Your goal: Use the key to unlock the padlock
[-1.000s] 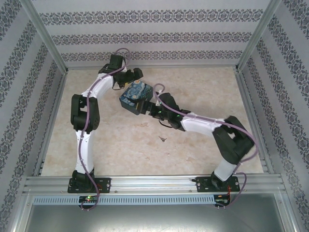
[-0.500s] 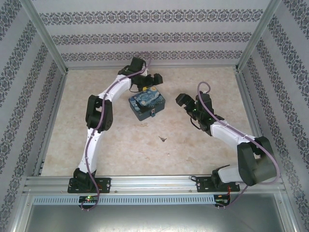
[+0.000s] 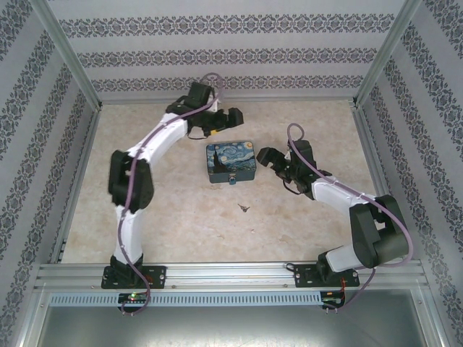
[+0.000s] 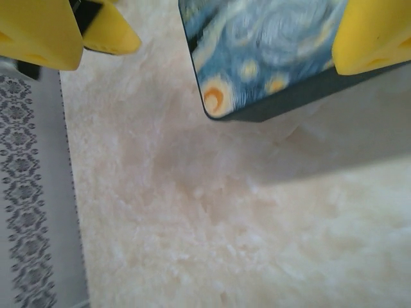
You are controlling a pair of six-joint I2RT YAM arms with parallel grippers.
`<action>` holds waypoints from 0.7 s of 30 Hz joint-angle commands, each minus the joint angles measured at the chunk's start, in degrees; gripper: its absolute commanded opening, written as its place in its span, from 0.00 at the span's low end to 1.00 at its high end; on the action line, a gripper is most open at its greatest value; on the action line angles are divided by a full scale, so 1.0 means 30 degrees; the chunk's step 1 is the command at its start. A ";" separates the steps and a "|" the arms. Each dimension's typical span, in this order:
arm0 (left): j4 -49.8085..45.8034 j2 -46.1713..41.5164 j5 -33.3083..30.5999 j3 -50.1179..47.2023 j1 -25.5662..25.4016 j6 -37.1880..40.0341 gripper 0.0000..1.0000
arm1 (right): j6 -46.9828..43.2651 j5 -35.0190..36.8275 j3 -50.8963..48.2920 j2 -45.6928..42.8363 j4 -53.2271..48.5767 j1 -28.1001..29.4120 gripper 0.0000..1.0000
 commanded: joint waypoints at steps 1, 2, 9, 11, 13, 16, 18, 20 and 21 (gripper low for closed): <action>0.1091 -0.3244 -0.1423 -0.3864 0.0095 0.0776 1.00 | -0.1828 -0.0290 0.0990 -0.0271 -0.1790 0.0485 0.94; 0.1251 -0.4135 -0.1827 -0.5127 0.0147 0.0857 1.00 | -0.2171 -0.0141 0.1244 -0.0247 -0.2374 0.0662 0.94; 0.2973 -0.7648 -0.2913 -1.1423 0.0318 0.0386 1.00 | -0.3641 0.0921 0.3050 0.0492 -0.4424 0.2179 0.86; 0.3499 -0.7560 -0.2560 -1.2055 0.0316 0.0068 1.00 | -0.3533 0.1111 0.3366 0.0870 -0.4493 0.2361 0.84; 0.4239 -0.7236 -0.2167 -1.2481 0.0313 -0.0389 1.00 | -0.3290 0.1414 0.3539 0.1291 -0.4470 0.2487 0.83; 0.5173 -0.6528 -0.1460 -1.2574 0.0299 -0.0909 1.00 | -0.2910 0.1575 0.3765 0.1892 -0.4470 0.2598 0.79; 0.5610 -0.5923 -0.0915 -1.2286 0.0307 -0.1204 1.00 | -0.2682 0.1551 0.3921 0.2252 -0.4393 0.2682 0.78; 0.5899 -0.5348 -0.0593 -1.1997 0.0271 -0.1414 1.00 | -0.2520 0.1666 0.4028 0.2510 -0.4332 0.2801 0.76; 0.6057 -0.5060 -0.0445 -1.1811 0.0287 -0.1477 1.00 | -0.2458 0.1805 0.4080 0.2656 -0.4329 0.2846 0.76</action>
